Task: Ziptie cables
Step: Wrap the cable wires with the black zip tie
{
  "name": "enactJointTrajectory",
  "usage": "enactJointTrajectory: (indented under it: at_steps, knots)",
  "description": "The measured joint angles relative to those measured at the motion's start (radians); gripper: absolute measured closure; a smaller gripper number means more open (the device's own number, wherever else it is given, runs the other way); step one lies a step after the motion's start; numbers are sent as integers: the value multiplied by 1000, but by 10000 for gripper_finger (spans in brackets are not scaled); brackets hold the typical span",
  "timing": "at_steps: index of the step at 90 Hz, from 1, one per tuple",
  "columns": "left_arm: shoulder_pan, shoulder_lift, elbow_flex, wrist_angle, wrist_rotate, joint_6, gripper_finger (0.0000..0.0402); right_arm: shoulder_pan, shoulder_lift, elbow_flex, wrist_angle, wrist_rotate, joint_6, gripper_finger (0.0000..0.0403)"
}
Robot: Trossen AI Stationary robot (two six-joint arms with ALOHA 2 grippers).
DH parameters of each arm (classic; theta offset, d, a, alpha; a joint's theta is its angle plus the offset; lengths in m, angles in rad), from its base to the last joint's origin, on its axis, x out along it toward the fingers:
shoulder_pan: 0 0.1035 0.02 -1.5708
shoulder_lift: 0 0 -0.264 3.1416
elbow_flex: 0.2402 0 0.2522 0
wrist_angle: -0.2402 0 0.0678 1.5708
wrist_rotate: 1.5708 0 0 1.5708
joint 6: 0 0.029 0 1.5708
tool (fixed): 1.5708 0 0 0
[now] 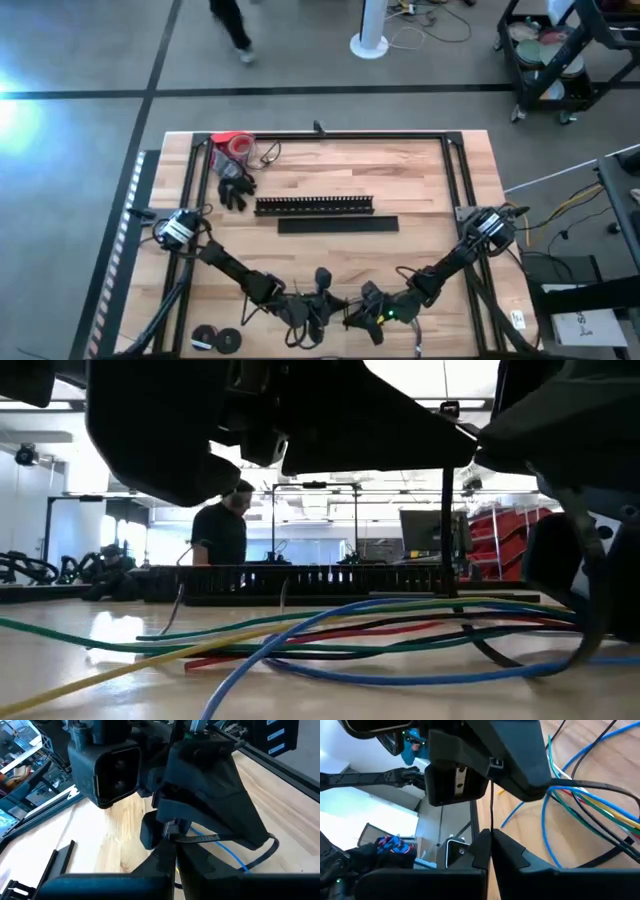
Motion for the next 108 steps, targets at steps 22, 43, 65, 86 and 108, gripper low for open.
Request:
enactJointTrajectory:
  at_steps: [22,43,65,86,108]
  knots:
    - [-1,0,-8,-1,-67,-26,402,4,0,0,2,5,0,403]
    - [-3,0,-12,1,-85,-55,402,6,0,0,2,13,-6,403]
    - [-13,-1,-13,1,-92,-54,402,6,0,1,3,37,-8,403]
    - [-21,-1,-14,1,-174,-49,402,6,0,1,3,55,-2,403]
    - [-31,-1,-14,1,-190,-51,402,6,0,2,3,86,-1,403]
